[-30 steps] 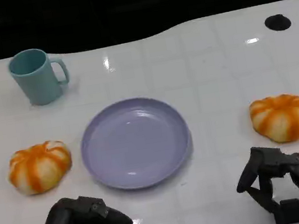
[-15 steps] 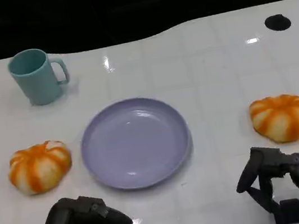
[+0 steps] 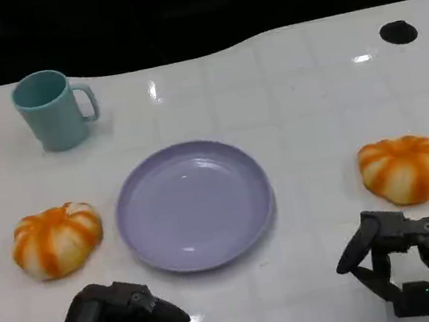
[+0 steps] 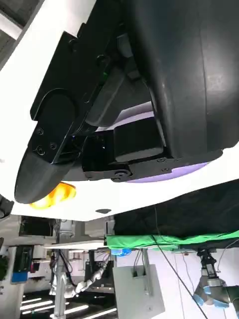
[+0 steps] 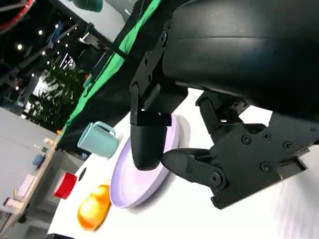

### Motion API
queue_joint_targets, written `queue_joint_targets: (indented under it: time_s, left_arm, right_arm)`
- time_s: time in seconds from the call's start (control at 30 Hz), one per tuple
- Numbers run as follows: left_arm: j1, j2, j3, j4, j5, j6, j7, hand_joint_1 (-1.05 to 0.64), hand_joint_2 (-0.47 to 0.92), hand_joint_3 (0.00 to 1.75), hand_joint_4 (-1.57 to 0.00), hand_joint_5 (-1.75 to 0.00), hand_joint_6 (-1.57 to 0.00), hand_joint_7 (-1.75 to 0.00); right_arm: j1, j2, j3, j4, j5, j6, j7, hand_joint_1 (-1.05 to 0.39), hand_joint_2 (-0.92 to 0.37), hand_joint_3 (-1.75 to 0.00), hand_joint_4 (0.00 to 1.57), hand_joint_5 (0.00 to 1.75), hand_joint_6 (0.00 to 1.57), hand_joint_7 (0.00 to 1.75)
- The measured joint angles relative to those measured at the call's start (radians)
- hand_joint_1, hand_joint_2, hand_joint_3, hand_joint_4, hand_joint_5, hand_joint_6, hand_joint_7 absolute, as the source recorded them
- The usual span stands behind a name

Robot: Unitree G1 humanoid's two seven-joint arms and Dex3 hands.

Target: Grasp the bread from the table and place it into the plate.

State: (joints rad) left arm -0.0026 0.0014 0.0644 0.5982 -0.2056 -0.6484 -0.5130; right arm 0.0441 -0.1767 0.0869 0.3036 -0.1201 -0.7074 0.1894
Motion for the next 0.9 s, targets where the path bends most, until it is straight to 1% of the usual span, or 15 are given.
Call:
queue_joint_targets:
  time_s: [0.03,0.17,0.2,0.23,0.33,0.37,0.47,0.57,0.63,0.8,0.9]
  left_arm:
    - [0.0,0.0,0.0,0.0,0.0,0.0,0.0,-1.05,0.92,0.0,-1.45,-0.64,-1.57,-0.23]
    - [-0.002,0.0,0.0,0.002,0.0,0.0,0.0,-1.05,0.91,0.0,-1.45,-0.64,-1.57,-0.23]
    - [-0.002,0.001,0.0,0.003,0.0,0.0,0.0,-1.05,0.91,0.0,-1.45,-0.64,-1.57,-0.23]
    - [-0.003,0.001,0.0,0.004,0.0,0.0,0.0,-1.05,0.91,0.0,-1.45,-0.64,-1.57,-0.23]
    - [-0.004,0.002,0.0,0.008,0.0,0.0,0.0,-1.05,0.91,0.0,-1.45,-0.64,-1.57,-0.23]
    - [-0.004,0.002,0.0,0.009,0.0,0.0,0.0,-1.05,0.91,0.0,-1.45,-0.64,-1.57,-0.23]
    - [-0.005,0.003,0.0,0.011,0.0,0.0,0.0,-1.05,0.91,0.0,-1.45,-0.64,-1.57,-0.22]
    - [-0.005,0.003,0.0,0.011,0.0,0.0,0.0,-1.05,0.91,0.0,-1.45,-0.64,-1.57,-0.22]
    - [-0.006,0.003,0.0,0.011,0.0,0.0,0.0,-1.05,0.91,0.0,-1.45,-0.64,-1.57,-0.22]
    - [-0.007,0.004,0.001,0.014,-0.001,0.0,-0.002,-1.05,0.91,0.0,-1.45,-0.64,-1.57,-0.23]
    - [-0.009,0.005,0.001,0.015,-0.001,0.0,-0.002,-1.05,0.91,0.0,-1.45,-0.64,-1.57,-0.23]
  right_arm:
    - [-0.001,0.001,-0.001,0.0,0.003,-0.001,0.0,-0.2,-0.75,-0.56,0.65,1.29,0.74,0.87]
    - [-0.018,0.001,-0.007,-0.001,-0.004,-0.001,-0.011,-0.2,-0.76,-0.5,0.59,1.21,0.73,0.67]
    - [-0.022,0.001,-0.008,-0.002,-0.007,-0.001,-0.017,-0.21,-0.77,-0.48,0.59,1.14,0.73,0.61]
    - [-0.026,0.0,-0.01,-0.005,-0.016,-0.001,-0.024,-0.22,-0.77,-0.46,0.58,1.06,0.74,0.51]
    - [-0.038,-0.012,-0.018,-0.017,-0.068,0.005,-0.056,-0.24,-0.75,-0.45,0.56,0.88,0.76,0.32]
    - [-0.043,-0.019,-0.024,-0.019,-0.088,0.007,-0.068,-0.28,-0.75,-0.44,0.56,0.81,0.77,0.23]
    - [-0.052,-0.044,-0.045,-0.04,-0.167,0.022,-0.121,-0.34,-0.83,-0.27,0.55,0.63,0.76,0.07]
    - [-0.064,-0.074,-0.05,-0.062,-0.253,0.03,-0.172,-0.37,-0.89,-0.13,0.51,0.48,0.71,0.01]
    - [-0.073,-0.091,-0.052,-0.072,-0.294,0.037,-0.2,-0.4,-0.91,-0.09,0.46,0.41,0.66,0.0]
    - [-0.086,-0.139,-0.053,-0.113,-0.419,0.09,-0.26,-0.47,-0.92,-0.05,0.37,0.34,0.57,0.0]
    - [-0.086,-0.162,-0.05,-0.141,-0.492,0.134,-0.291,-0.5,-0.92,-0.04,0.29,0.29,0.48,0.0]
